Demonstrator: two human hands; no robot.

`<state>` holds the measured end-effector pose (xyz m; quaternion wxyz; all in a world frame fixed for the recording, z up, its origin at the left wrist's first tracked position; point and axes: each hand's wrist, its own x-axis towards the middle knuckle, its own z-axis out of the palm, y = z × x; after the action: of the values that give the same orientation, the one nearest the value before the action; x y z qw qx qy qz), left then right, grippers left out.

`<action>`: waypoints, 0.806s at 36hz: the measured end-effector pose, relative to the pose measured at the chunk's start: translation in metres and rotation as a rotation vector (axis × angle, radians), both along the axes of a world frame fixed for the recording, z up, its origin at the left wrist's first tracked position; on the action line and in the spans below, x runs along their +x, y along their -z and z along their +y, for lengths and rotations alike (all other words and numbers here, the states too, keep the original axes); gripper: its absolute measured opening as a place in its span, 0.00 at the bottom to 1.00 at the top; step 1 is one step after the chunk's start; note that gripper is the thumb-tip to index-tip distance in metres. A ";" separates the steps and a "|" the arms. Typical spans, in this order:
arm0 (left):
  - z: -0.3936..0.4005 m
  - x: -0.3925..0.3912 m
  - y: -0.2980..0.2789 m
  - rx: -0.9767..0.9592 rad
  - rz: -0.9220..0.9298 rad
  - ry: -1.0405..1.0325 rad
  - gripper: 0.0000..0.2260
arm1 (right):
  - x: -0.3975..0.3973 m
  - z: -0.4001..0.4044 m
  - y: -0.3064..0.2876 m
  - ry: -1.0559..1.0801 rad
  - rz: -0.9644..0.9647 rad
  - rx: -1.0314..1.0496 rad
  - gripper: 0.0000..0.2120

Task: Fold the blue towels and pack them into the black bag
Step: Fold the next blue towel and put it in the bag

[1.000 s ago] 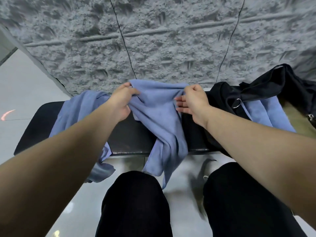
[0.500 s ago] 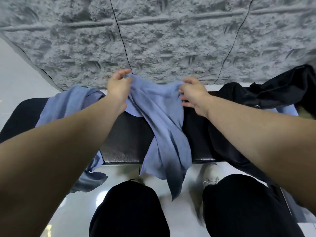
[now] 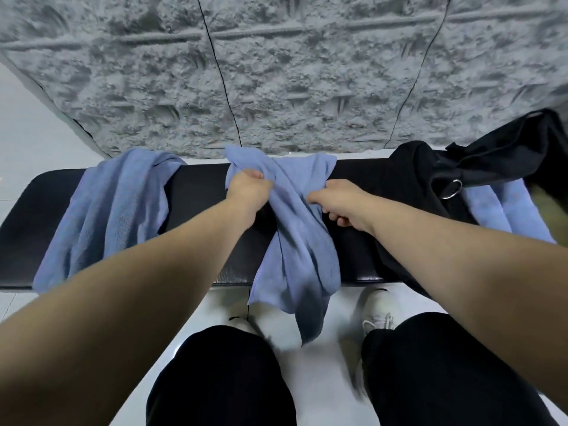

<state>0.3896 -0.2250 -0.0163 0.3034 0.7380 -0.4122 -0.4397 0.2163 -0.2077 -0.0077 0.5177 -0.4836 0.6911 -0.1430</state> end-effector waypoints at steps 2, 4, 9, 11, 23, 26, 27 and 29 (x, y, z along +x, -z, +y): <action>-0.009 0.000 -0.002 -0.049 0.032 -0.032 0.14 | 0.001 -0.003 0.000 0.048 -0.056 -0.056 0.03; -0.017 -0.001 -0.009 -0.089 0.020 -0.049 0.10 | 0.003 -0.008 0.000 0.102 -0.100 -0.100 0.02; -0.047 0.003 -0.005 -0.134 0.266 -0.100 0.04 | 0.003 -0.028 0.000 0.230 -0.149 -0.220 0.07; -0.060 0.008 -0.001 -0.130 0.324 -0.155 0.05 | 0.003 -0.035 -0.001 0.306 -0.245 -0.241 0.08; -0.042 0.020 -0.002 -0.131 0.060 -0.227 0.09 | 0.002 -0.024 0.008 0.403 -0.393 -0.168 0.13; -0.028 0.034 -0.008 -0.118 0.025 -0.237 0.06 | -0.008 -0.014 0.004 0.330 -0.310 -0.149 0.13; -0.024 0.040 -0.008 -0.100 0.024 -0.233 0.08 | -0.011 -0.011 0.002 0.291 -0.293 -0.121 0.12; -0.016 0.050 -0.005 -0.033 0.067 -0.230 0.10 | -0.014 -0.002 -0.005 0.237 -0.295 -0.021 0.09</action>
<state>0.4396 -0.2411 -0.0111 0.3775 0.7602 -0.3216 -0.4198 0.2022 -0.2096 -0.0023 0.5878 -0.3779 0.6585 -0.2793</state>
